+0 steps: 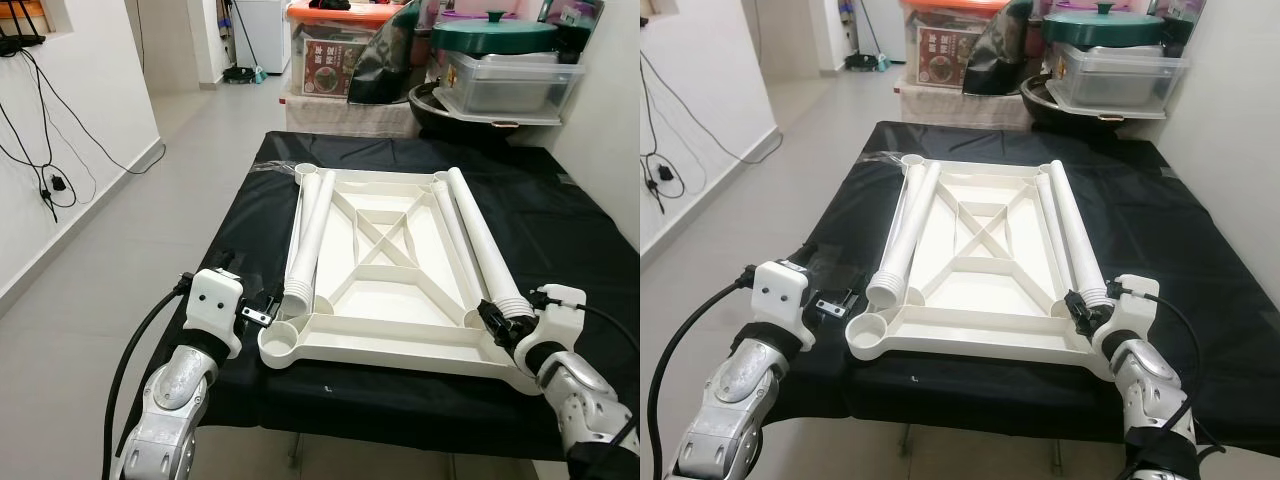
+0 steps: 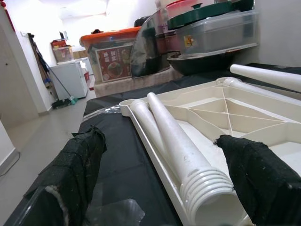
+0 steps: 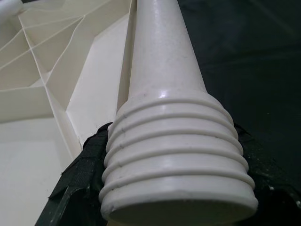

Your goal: Building children table

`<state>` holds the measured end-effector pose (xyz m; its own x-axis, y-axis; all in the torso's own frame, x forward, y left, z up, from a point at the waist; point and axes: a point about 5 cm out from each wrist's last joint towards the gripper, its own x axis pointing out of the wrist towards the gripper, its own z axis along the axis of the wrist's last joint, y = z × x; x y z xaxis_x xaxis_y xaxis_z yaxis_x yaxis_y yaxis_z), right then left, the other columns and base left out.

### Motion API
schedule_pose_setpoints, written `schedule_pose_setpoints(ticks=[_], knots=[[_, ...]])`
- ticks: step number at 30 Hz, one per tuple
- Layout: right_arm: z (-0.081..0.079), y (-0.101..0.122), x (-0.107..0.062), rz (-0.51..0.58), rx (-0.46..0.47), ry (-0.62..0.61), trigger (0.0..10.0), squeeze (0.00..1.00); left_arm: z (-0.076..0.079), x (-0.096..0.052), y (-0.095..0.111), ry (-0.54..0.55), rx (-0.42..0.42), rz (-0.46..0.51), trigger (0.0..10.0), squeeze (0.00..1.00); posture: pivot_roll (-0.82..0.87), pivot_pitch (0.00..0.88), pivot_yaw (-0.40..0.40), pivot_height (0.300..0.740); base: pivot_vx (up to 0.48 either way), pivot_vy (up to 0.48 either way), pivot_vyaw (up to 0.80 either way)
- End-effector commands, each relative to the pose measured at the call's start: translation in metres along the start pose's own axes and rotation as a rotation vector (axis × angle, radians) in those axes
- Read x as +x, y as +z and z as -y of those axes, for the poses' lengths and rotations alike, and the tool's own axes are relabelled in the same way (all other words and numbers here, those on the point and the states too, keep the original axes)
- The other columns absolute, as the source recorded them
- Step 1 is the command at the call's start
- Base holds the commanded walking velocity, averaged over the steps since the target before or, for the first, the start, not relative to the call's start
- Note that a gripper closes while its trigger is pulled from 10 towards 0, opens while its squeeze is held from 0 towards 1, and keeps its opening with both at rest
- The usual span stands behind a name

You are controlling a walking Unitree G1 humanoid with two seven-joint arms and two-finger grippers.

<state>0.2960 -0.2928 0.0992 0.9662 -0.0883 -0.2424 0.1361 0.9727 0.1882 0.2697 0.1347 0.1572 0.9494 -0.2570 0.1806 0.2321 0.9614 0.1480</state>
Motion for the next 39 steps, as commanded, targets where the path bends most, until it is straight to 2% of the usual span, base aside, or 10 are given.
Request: schedule_pose_setpoints(ticks=[1, 5, 7, 12, 14, 15, 18, 21, 23, 39], knots=[[-0.010, 0.011, -0.002, 0.091, 0.016, 0.025, 0.0, 0.00, -0.003, 0.000, -0.001, -0.001, 0.010, -0.004, 10.0, 0.00, 0.08, 0.000, -0.054, 0.740, 0.000, 0.000, 0.00], [-0.028, 0.024, -0.003, 0.170, 0.025, 0.120, 0.0, 0.00, -0.006, 0.002, -0.001, 0.013, -0.053, -0.009, 10.0, 0.00, 0.07, 0.000, -0.049, 0.740, 0.000, 0.000, 0.00], [-0.052, 0.034, -0.011, 0.230, 0.022, 0.316, 0.0, 0.00, -0.008, 0.007, 0.001, 0.012, -0.130, -0.002, 10.0, 0.00, 0.06, 0.000, -0.044, 0.740, 0.000, 0.000, 0.00], [-0.066, 0.025, -0.025, 0.195, 0.004, 0.521, 0.0, 0.00, -0.004, 0.012, 0.008, -0.036, -0.261, 0.019, 10.0, 0.00, 0.06, 0.000, -0.048, 0.740, 0.000, 0.000, 0.00], [-0.070, 0.014, -0.038, 0.146, 0.018, 0.654, 0.0, 0.00, 0.001, 0.012, 0.016, -0.100, -0.430, 0.046, 10.0, 0.00, 0.06, 0.000, -0.049, 0.740, 0.000, 0.000, 0.00], [-0.070, 0.014, -0.038, 0.146, 0.018, 0.654, 0.0, 0.00, 0.001, 0.012, 0.016, -0.100, -0.430, 0.046, 10.0, 0.00, 0.06, 0.000, -0.049, 0.740, 0.000, 0.000, 0.00], [-0.078, 0.000, -0.055, 0.076, 0.041, 0.825, 0.0, 0.00, 0.003, 0.012, 0.030, -0.177, -0.755, 0.111, 10.0, 0.00, 0.06, 0.000, -0.051, 0.740, 0.000, 0.000, 0.00], [-0.081, -0.004, -0.059, 0.054, 0.032, 0.864, 0.0, 0.00, 0.004, 0.012, 0.032, -0.207, -0.832, 0.124, 10.0, 0.00, 0.06, 0.000, -0.051, 0.740, 0.000, 0.000, 0.00], [-0.084, -0.006, -0.062, 0.044, 0.035, 0.901, 0.0, 0.00, 0.005, 0.013, 0.036, -0.265, -0.977, 0.148, 10.0, 0.00, 0.05, 0.000, -0.053, 0.740, 0.000, 0.000, 0.00], [-0.091, -0.026, -0.094, -0.085, -0.008, 1.127, 0.0, 0.00, -0.012, 0.013, 0.016, -0.164, -1.114, 0.074, 10.0, 0.00, 0.05, 0.000, -0.054, 0.740, 0.000, 0.000, 0.00]])
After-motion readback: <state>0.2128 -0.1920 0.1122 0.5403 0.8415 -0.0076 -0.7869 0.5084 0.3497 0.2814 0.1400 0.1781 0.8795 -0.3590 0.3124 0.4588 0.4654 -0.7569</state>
